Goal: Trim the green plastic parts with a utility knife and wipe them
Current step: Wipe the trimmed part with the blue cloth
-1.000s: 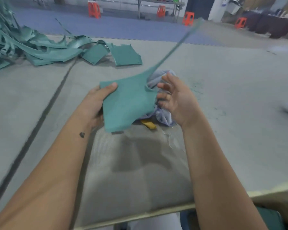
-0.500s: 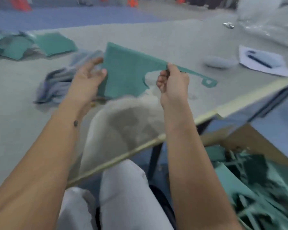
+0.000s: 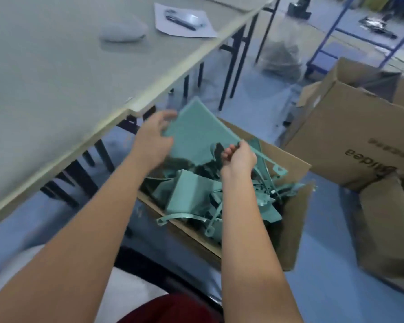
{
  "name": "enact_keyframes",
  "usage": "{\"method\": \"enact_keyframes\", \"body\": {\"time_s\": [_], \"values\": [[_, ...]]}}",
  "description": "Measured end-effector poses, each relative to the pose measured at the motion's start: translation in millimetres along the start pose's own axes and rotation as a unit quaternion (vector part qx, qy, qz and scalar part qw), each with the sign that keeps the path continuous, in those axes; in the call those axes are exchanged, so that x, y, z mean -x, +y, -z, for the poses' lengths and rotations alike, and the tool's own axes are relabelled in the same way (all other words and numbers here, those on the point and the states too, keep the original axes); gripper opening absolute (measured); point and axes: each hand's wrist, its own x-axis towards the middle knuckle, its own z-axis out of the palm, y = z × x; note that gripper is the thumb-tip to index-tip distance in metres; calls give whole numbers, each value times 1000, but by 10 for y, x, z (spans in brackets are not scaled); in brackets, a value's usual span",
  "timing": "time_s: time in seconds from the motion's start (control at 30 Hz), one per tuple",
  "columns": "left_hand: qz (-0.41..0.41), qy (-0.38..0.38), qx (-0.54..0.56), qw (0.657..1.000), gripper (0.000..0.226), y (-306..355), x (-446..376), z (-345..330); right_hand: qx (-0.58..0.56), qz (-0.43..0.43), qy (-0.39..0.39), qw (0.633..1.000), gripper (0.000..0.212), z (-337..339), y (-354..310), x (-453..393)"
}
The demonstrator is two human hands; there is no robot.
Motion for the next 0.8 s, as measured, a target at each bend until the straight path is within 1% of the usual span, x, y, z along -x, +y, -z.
{"method": "enact_keyframes", "body": {"time_s": [0.03,0.1,0.13,0.17,0.23,0.27,0.3,0.33,0.37,0.4,0.5,0.6,0.67,0.73,0.77,0.8], "values": [[42,-8,0,999,45,-144,29,-105,12,-6,23,1000,6,121,27,-52],[180,-46,-24,982,45,-379,100,-206,40,-20,73,996,9,278,136,-147],[241,-82,-36,966,48,-461,142,-214,50,-29,95,994,14,341,196,-170],[272,-116,-43,954,51,-532,171,-208,67,-40,111,991,24,389,268,-186],[272,-165,-65,946,54,-600,204,-156,119,-62,116,984,37,426,422,-179],[268,-171,-77,945,51,-597,208,-110,122,-72,135,981,39,414,503,-164],[277,-173,-84,941,46,-579,208,-57,111,-80,171,976,38,369,554,-122],[296,-177,-86,935,41,-547,204,6,101,-71,202,972,33,307,600,-80],[313,-185,-85,928,37,-509,198,76,98,-48,212,971,27,231,623,-29],[319,-199,-87,923,35,-455,191,140,102,-21,206,973,24,138,634,23],[274,-252,-119,920,34,-243,183,307,128,68,136,980,25,-154,685,211],[233,-262,-124,928,34,0,223,541,136,175,7,975,28,-555,734,575],[211,-230,-92,945,30,169,307,815,140,239,-101,956,29,-873,790,954],[190,-172,-28,966,34,314,443,1217,130,300,-190,926,25,-1187,862,1411],[184,-139,-8,973,35,383,540,1463,115,310,-229,915,24,-1348,914,1656],[179,-107,-9,978,33,443,665,1731,100,302,-270,909,23,-1493,976,1918]]}}
